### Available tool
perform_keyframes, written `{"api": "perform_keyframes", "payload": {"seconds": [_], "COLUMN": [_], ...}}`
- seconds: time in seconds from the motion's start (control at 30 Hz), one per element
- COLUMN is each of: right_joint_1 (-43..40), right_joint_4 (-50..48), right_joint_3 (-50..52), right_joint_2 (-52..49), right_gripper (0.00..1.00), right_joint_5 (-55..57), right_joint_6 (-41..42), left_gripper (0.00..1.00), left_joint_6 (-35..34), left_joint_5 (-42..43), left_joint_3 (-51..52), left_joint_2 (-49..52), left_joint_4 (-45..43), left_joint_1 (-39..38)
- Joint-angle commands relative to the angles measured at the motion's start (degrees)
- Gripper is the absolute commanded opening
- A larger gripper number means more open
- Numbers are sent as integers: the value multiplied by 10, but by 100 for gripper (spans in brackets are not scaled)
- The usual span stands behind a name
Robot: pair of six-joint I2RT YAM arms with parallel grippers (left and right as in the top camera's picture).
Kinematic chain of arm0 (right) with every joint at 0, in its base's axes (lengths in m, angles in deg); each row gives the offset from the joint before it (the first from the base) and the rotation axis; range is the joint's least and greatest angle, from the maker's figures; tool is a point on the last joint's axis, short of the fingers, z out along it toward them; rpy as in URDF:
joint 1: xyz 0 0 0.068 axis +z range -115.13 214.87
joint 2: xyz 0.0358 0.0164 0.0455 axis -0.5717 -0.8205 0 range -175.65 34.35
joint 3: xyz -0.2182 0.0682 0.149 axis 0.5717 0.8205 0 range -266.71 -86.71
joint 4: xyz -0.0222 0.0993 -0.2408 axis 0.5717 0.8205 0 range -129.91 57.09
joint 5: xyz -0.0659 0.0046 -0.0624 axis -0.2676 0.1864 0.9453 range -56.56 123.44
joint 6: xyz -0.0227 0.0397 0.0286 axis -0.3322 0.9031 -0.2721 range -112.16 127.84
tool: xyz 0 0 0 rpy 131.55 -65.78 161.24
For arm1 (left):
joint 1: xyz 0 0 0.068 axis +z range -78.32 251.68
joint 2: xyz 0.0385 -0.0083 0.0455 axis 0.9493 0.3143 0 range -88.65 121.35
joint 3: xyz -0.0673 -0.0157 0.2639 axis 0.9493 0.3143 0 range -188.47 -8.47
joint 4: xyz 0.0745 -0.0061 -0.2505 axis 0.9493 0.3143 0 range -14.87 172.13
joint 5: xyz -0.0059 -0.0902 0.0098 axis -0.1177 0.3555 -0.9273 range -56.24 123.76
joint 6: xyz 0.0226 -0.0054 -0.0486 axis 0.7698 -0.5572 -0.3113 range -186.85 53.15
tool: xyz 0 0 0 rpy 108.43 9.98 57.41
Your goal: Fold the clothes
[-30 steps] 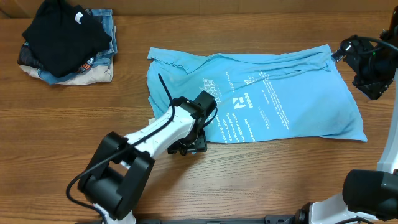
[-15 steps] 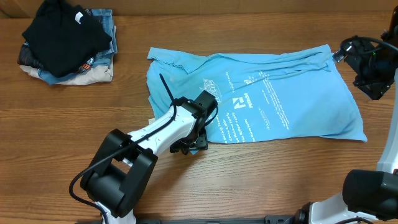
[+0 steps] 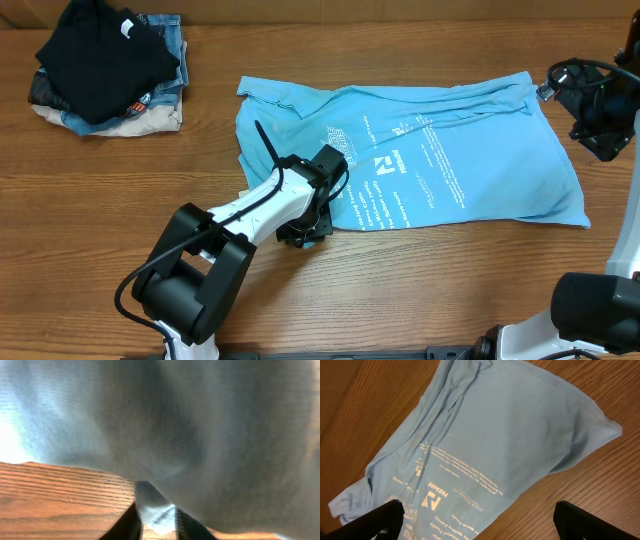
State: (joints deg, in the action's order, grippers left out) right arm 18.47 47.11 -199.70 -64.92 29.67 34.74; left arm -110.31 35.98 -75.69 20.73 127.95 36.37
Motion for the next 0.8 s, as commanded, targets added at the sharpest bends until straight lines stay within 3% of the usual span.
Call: {"api": "perform_keyframes", "payload": {"seconds": [0.0, 0.13, 0.37, 0.77], "right_joint_1": [3, 2, 2, -26], "right_joint_4": [-1, -2, -1, 12], "right_joint_3": [-6, -6, -6, 4], "right_joint_2": [8, 8, 8, 8], "right_gripper": [100, 100, 100, 100], "right_joint_5": [16, 21, 44, 71], "right_joint_6": [-1, -1, 3, 37], "left_gripper": [4, 4, 4, 4], "left_joint_6": [-2, -3, -3, -9], "left_joint_5": [-6, -7, -7, -63], "left_joint_3": [4, -5, -52, -58], "left_joint_2": [21, 17, -23, -182], "left_joint_4": [3, 30, 163, 289], "left_joint_1": [5, 5, 3, 3]}}
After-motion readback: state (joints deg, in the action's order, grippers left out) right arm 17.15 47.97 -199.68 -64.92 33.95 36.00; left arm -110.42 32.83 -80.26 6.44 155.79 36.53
